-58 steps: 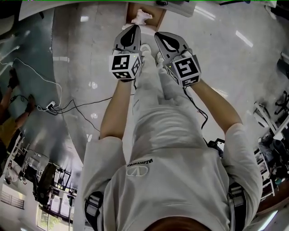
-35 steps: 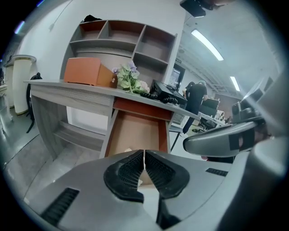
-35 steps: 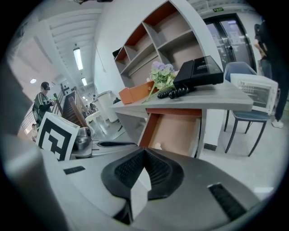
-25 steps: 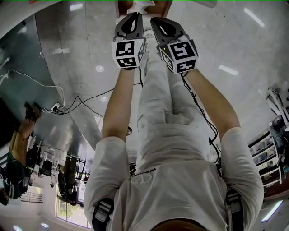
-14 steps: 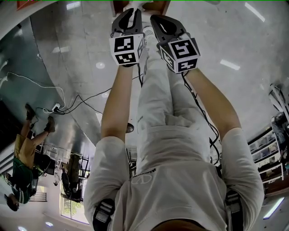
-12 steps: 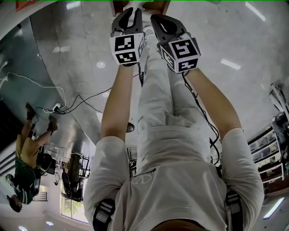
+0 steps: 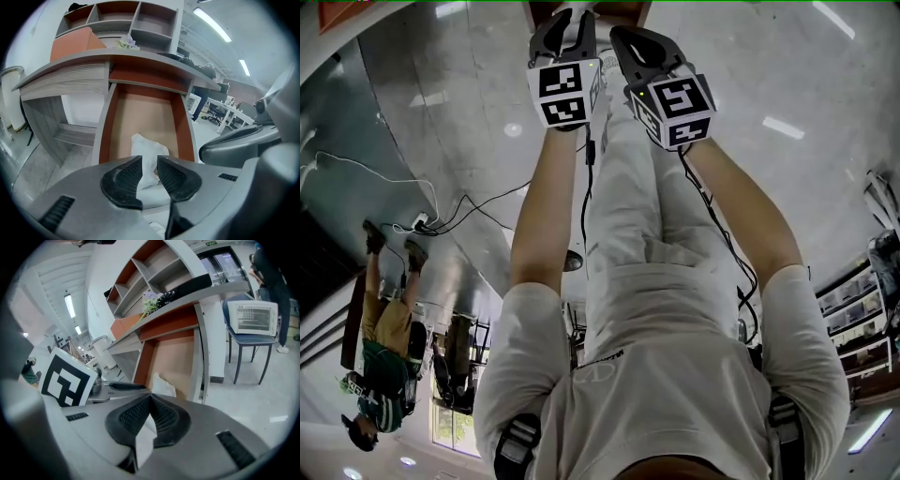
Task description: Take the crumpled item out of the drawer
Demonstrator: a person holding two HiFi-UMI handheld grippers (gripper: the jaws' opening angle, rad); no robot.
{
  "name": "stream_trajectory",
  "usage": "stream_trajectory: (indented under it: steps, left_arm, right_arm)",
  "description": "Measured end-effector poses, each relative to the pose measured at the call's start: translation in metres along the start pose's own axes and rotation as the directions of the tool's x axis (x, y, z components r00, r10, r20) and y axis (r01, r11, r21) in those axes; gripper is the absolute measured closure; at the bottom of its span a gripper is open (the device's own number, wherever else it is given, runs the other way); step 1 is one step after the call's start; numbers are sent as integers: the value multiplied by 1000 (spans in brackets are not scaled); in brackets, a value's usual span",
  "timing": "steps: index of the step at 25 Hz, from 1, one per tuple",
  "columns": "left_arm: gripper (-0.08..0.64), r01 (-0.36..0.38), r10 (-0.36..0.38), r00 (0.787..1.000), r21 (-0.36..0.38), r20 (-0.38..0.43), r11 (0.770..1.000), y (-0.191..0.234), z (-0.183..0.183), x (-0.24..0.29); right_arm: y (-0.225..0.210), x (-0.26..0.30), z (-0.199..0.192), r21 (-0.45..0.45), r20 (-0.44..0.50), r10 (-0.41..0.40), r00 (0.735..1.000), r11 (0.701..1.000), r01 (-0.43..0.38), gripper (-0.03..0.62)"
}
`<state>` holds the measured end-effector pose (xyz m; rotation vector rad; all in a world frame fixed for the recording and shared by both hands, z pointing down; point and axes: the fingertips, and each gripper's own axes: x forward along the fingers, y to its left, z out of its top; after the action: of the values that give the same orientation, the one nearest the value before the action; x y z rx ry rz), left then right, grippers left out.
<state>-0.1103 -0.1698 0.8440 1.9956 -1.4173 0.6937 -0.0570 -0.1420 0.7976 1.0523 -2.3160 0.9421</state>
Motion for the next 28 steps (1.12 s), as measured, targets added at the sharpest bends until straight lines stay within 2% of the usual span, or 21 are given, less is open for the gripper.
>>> stream_trajectory:
  steps: [6,20,28]
  left_arm:
    - [436,-2,2,1000,-3,-28,1000,3,-5,7]
    - [436,-39,45,992,59,-114,998,0,-13,21]
    - [436,-54,64,989,81,-132,995,0,-14,23]
  right_arm:
    - [-2,4,-3,16,0,-2,1000,1000,2,591]
    - [-6,2,-11,38,8,5,1000,999,-5,591]
    - [-7,3,-15,55,7,4,1000,998,-4,591]
